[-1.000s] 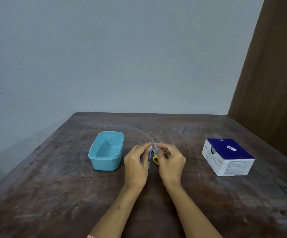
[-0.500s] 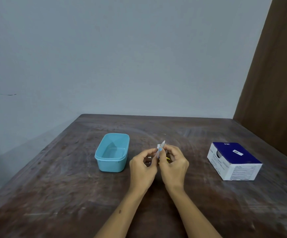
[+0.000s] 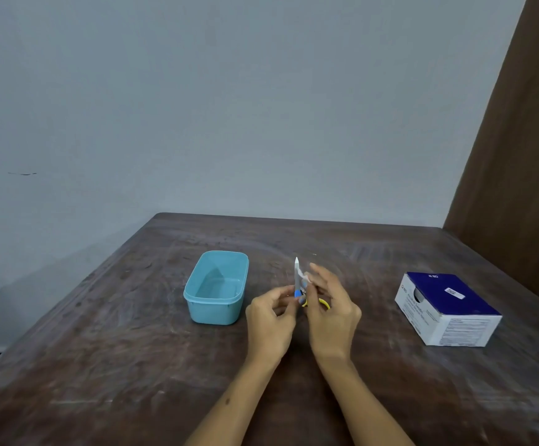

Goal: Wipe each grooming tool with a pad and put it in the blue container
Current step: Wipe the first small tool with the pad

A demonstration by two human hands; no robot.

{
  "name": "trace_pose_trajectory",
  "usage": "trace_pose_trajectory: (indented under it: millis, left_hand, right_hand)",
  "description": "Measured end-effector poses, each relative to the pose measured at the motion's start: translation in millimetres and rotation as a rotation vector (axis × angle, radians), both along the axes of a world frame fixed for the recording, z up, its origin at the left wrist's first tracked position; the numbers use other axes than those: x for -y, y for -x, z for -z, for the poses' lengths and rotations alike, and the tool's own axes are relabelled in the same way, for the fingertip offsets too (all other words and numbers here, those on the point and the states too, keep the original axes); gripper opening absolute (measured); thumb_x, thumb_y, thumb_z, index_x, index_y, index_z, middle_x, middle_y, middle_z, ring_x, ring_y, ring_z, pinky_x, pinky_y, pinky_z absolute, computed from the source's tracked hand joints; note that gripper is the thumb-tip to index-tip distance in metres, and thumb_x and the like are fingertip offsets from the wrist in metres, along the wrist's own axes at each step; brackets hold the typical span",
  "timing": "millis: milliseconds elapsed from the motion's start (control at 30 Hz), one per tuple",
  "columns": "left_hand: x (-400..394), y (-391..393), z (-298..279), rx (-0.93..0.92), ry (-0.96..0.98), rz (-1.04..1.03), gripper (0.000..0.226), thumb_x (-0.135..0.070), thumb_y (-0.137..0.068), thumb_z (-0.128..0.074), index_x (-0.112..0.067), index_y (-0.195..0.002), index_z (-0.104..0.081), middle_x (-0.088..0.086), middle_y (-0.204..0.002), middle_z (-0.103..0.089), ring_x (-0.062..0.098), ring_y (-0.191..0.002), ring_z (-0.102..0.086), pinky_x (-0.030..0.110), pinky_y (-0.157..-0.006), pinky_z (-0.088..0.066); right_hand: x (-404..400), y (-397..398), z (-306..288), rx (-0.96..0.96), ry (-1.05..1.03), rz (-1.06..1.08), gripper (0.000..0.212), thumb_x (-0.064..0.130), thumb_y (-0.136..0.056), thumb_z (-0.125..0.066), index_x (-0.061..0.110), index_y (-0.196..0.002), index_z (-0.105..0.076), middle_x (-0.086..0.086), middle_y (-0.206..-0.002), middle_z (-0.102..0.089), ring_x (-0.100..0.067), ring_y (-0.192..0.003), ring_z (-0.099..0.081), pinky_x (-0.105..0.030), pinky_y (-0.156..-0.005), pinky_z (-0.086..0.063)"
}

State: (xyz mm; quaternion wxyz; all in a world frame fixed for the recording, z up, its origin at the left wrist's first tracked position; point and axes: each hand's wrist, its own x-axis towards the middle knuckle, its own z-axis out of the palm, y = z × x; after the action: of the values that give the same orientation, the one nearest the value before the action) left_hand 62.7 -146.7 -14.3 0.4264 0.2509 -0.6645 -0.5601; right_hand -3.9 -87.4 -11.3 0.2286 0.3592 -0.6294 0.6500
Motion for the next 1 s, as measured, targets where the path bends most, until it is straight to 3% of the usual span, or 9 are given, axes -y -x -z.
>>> trace_pose_trajectory:
  millis: [100,233,333,433,567,667,833,1000]
  left_hand:
    - [0.8,-0.6,-0.5,0.002,0.042,0.018,0.029,0.004,-0.08,-0.063,-0.013,-0.103,-0.07,0.0,-0.083,-0.074,0.012,-0.075,-0.07,0.029,-0.071,-0.057]
    - [-0.7,-3.8,-4.9,-0.015,0.065,0.021,0.031,0.008,-0.079,-0.06,-0.011,-0.101,-0.071,-0.009,-0.081,-0.072,0.003,-0.075,-0.069,0.014,-0.067,-0.052]
    - [1.2,-3.6,-4.0,-0.002,0.023,0.038,0.033,0.012,-0.08,-0.058,-0.009,-0.102,-0.07,-0.011,-0.077,-0.071,0.003,-0.074,-0.069,0.014,-0.063,-0.053]
    - [3.2,-2.2,-2.3,0.045,-0.016,0.091,0.033,0.014,-0.079,-0.057,-0.005,-0.103,-0.07,-0.001,-0.082,-0.074,0.011,-0.079,-0.071,0.026,-0.069,-0.057]
    - [1.7,1.1,1.1,0.095,0.021,0.128,0.032,0.013,-0.078,-0.055,-0.003,-0.102,-0.07,0.007,-0.085,-0.074,0.015,-0.081,-0.071,0.034,-0.078,-0.058]
    - [1.1,2.9,0.5,0.074,0.044,0.109,0.033,0.014,-0.078,-0.055,-0.005,-0.1,-0.07,0.006,-0.085,-0.074,0.014,-0.081,-0.071,0.032,-0.076,-0.058]
    - [2.7,3.6,0.3,0.041,0.03,0.068,0.037,0.014,-0.076,-0.055,-0.008,-0.102,-0.07,0.002,-0.085,-0.074,0.011,-0.08,-0.071,0.029,-0.071,-0.058]
    - [0.2,2.8,-1.9,0.083,0.018,0.138,0.033,0.016,-0.079,-0.053,-0.001,-0.101,-0.069,0.004,-0.083,-0.073,0.012,-0.079,-0.071,0.029,-0.073,-0.058]
  right_hand:
    - [-0.2,0.3,2.1,-0.119,-0.074,-0.002,0.023,-0.003,-0.076,-0.066,0.008,-0.095,-0.073,0.005,-0.09,-0.069,-0.002,-0.086,-0.062,-0.011,-0.076,-0.05]
    - [0.1,-2.1,2.2,-0.134,-0.09,0.007,0.017,0.008,-0.075,-0.062,0.007,-0.086,-0.074,0.0,-0.088,-0.071,-0.001,-0.084,-0.062,-0.007,-0.078,-0.047]
    - [0.8,-1.0,2.5,-0.153,-0.104,0.005,0.018,-0.003,-0.073,-0.065,0.004,-0.087,-0.074,-0.004,-0.088,-0.07,-0.002,-0.085,-0.061,-0.005,-0.079,-0.046]
    - [-0.4,1.6,1.8,-0.112,-0.075,0.007,0.024,-0.011,-0.075,-0.062,0.003,-0.092,-0.072,-0.003,-0.087,-0.07,-0.002,-0.084,-0.061,-0.005,-0.075,-0.046]
    - [-0.1,4.0,-2.1,0.014,-0.031,0.011,0.024,-0.009,-0.082,-0.059,0.008,-0.097,-0.065,0.005,-0.089,-0.067,-0.008,-0.082,-0.065,-0.017,-0.071,-0.051]
    - [2.1,3.1,-3.2,0.054,-0.068,-0.022,0.028,-0.004,-0.083,-0.06,0.014,-0.105,-0.06,0.007,-0.092,-0.066,-0.006,-0.086,-0.065,-0.019,-0.074,-0.052]
    - [2.9,0.9,-1.9,0.059,-0.126,-0.057,0.035,-0.005,-0.079,-0.065,0.022,-0.099,-0.056,0.012,-0.085,-0.063,-0.001,-0.08,-0.063,-0.008,-0.071,-0.047]
    - [6.4,7.6,-5.8,0.086,-0.059,-0.016,0.028,-0.001,-0.086,-0.059,0.018,-0.106,-0.056,0.005,-0.09,-0.065,-0.008,-0.083,-0.064,-0.011,-0.07,-0.048]
